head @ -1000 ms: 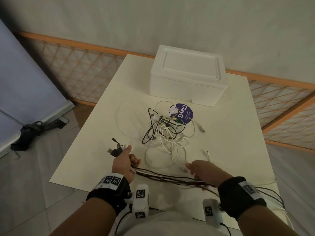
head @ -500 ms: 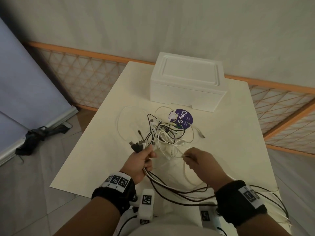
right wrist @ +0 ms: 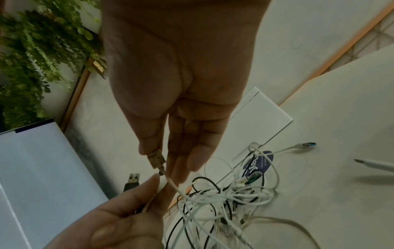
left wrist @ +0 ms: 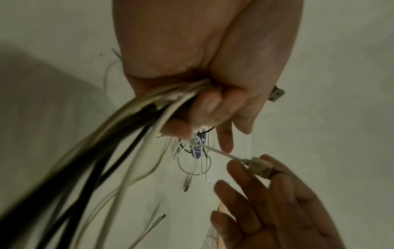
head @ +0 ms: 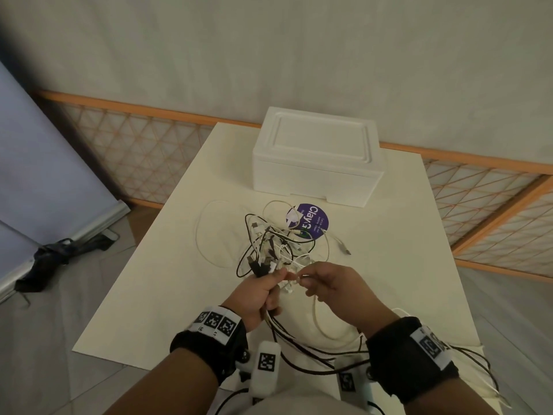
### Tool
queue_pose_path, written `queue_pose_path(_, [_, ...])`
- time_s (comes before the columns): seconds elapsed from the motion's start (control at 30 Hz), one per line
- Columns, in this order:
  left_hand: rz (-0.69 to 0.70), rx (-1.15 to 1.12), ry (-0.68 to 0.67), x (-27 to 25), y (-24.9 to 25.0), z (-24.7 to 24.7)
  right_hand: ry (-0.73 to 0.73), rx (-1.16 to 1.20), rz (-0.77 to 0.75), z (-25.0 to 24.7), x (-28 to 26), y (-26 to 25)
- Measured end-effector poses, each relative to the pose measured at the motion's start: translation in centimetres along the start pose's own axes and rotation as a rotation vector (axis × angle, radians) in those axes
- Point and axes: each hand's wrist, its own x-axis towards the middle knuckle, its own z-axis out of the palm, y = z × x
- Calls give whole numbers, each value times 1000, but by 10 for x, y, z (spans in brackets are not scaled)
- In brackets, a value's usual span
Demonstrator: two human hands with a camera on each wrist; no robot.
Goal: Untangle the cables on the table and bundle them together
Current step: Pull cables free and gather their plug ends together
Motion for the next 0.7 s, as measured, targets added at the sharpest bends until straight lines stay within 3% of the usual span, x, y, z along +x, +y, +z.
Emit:
queue_pose_path(0.07, [-2, -38, -11, 1, -1, 0, 15, -110, 33, -4, 1, 6])
queue_pose_path(0.27, [-39, -165, -140, -1, 1, -4, 66, -117, 62, -2, 13, 0])
queue_pose_path(0.37, [-18, -150, -173, -6, 2, -3, 5, -103, 34, 5, 22, -16])
queue_pose_path(0.53, [-8, -90, -191, -15, 6, -8, -22, 48, 21, 9, 31, -36])
queue_pose_path(0.7, [2, -83, -301, -22, 10, -12, -77, 311, 89, 7, 33, -48])
